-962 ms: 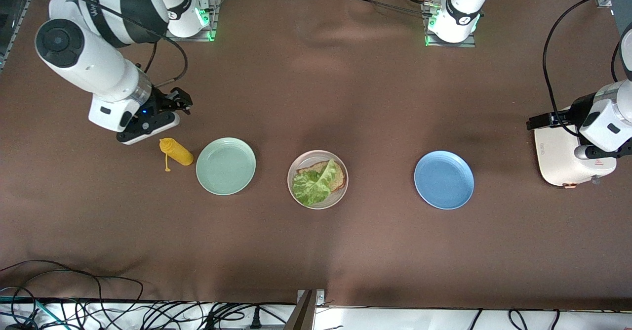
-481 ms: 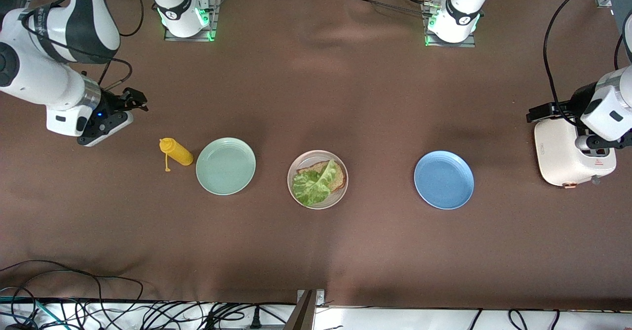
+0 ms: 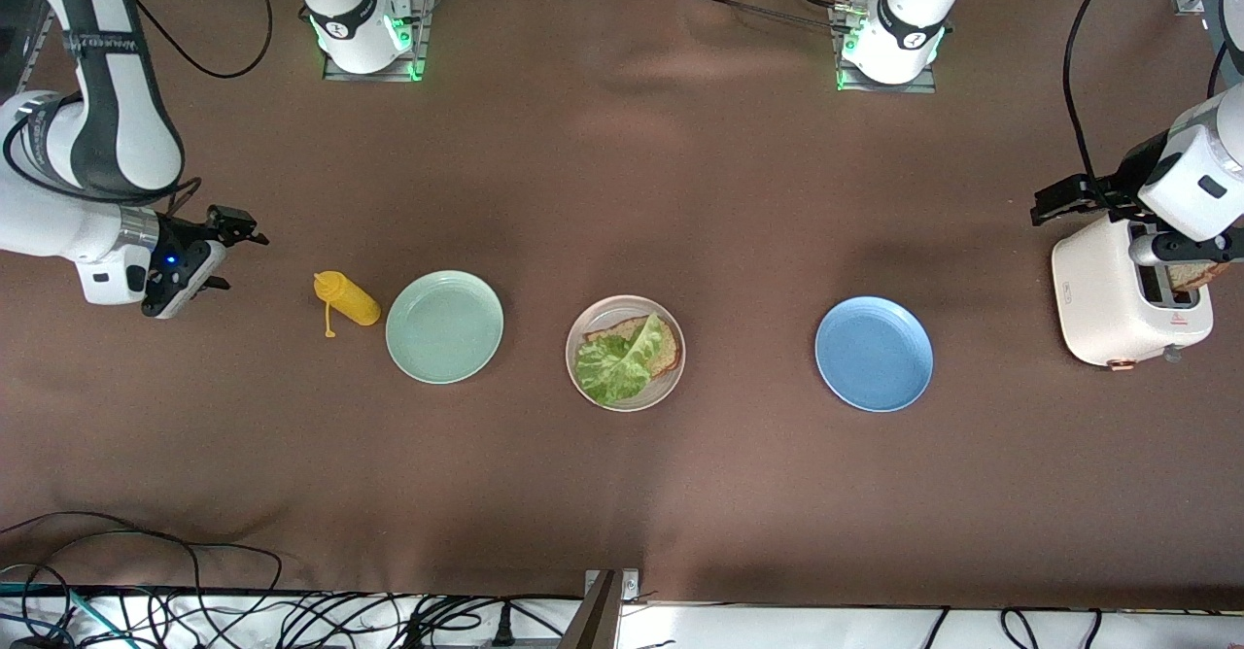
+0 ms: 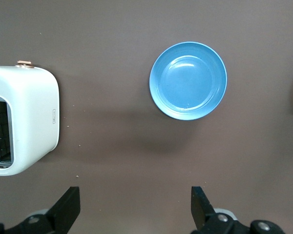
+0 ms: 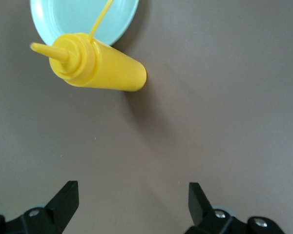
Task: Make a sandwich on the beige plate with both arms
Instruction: 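Move the right gripper to the yellow mustard bottle, then grasp the yellow mustard bottle with the right gripper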
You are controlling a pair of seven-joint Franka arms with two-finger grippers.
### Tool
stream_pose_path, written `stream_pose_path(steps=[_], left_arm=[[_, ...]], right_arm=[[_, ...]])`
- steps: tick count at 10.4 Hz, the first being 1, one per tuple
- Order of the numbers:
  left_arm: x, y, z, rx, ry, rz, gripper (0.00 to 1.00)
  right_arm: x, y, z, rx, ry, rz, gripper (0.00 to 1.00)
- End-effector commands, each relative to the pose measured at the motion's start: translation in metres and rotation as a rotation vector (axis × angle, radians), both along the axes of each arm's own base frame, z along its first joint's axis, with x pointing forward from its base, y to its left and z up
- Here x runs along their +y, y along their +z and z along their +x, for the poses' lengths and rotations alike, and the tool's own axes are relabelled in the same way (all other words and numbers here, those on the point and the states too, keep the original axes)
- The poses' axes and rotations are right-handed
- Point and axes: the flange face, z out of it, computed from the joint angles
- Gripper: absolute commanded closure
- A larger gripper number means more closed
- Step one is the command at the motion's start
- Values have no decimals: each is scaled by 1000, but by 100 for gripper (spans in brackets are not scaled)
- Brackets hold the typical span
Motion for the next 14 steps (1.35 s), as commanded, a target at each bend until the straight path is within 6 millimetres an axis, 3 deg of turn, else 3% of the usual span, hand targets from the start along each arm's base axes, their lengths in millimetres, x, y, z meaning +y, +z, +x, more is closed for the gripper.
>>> stream_pose_path(steps=[1, 4, 5, 6, 8, 11, 14], left_arm=[[0, 0, -11, -14, -21, 17, 0], [-1, -4, -9, -6, -23, 16, 0], [-1, -8, -7, 2, -23, 16, 0], [0, -12, -7, 8, -21, 14, 0], [2, -11, -8, 12, -17, 14, 0], [3, -19, -4, 29, -17, 12, 0], [11, -20, -3, 31, -4, 11, 0]], right_arm=[[-12, -37, 13, -84, 94, 177, 0], [-12, -75, 13, -235, 188, 372, 0], [-8, -78, 14, -284, 218, 419, 0], [-3, -80, 11, -300, 241, 483, 0], [7, -107, 3, -293, 242, 629, 0], [18, -116, 0, -343, 288, 734, 0], [27, -102, 14, -466, 354, 789, 0]])
